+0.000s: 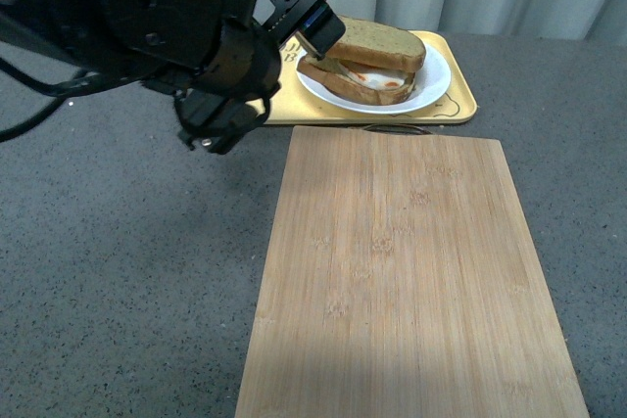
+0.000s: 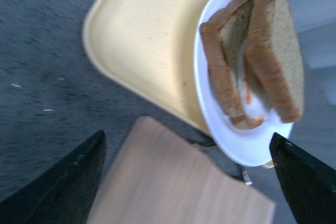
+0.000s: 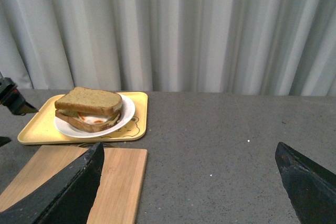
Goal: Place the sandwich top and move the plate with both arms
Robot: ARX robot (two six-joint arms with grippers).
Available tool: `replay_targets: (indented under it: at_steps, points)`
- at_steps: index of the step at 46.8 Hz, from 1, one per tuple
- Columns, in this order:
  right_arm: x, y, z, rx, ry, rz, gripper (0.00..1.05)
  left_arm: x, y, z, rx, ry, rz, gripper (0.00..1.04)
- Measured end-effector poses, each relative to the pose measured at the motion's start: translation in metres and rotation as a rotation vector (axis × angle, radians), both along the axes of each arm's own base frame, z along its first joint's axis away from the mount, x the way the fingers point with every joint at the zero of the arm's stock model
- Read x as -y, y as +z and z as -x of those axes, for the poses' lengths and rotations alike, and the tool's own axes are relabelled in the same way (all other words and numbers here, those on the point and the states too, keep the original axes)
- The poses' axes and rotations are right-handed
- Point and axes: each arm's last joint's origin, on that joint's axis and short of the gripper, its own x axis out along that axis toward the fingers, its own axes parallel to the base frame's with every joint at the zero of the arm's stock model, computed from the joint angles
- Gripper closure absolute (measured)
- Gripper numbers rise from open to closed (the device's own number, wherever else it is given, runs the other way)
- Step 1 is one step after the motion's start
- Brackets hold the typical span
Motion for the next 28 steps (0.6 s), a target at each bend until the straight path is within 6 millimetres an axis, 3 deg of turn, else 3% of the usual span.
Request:
replay_targets:
  at_steps: [1, 4, 7, 11, 15, 22, 28]
  points:
    - [0.000, 0.000, 0.000, 0.000, 0.000, 0.000, 0.09, -0.002, -0.001, 0.005, 0.012, -0.017, -0.047, 0.10]
    - [0.000, 0.000, 0.000, 0.000, 0.000, 0.000, 0.09, -0.014, -0.008, 0.020, 0.257, 0.006, -0.266, 0.21]
    - [0.000, 0.000, 0.000, 0.000, 0.000, 0.000, 0.09, -0.036, -0.013, 0.047, 0.457, -0.044, -0.466, 0.36]
    - [0.000, 0.000, 0.000, 0.000, 0.000, 0.000, 0.09, -0.069, 0.008, 0.077, 0.622, -0.046, -0.627, 0.54]
    - [0.000, 0.000, 0.000, 0.000, 0.000, 0.000, 0.09, -0.094, 0.029, 0.101, 0.683, -0.032, -0.699, 0.71]
    - [0.000, 0.000, 0.000, 0.000, 0.000, 0.000, 0.09, -0.120, 0.028, 0.138, 0.645, -0.068, -0.748, 1.00]
    - [0.000, 0.000, 0.000, 0.000, 0.000, 0.000, 0.09, -0.134, 0.036, 0.162, 0.657, -0.076, -0.752, 1.01]
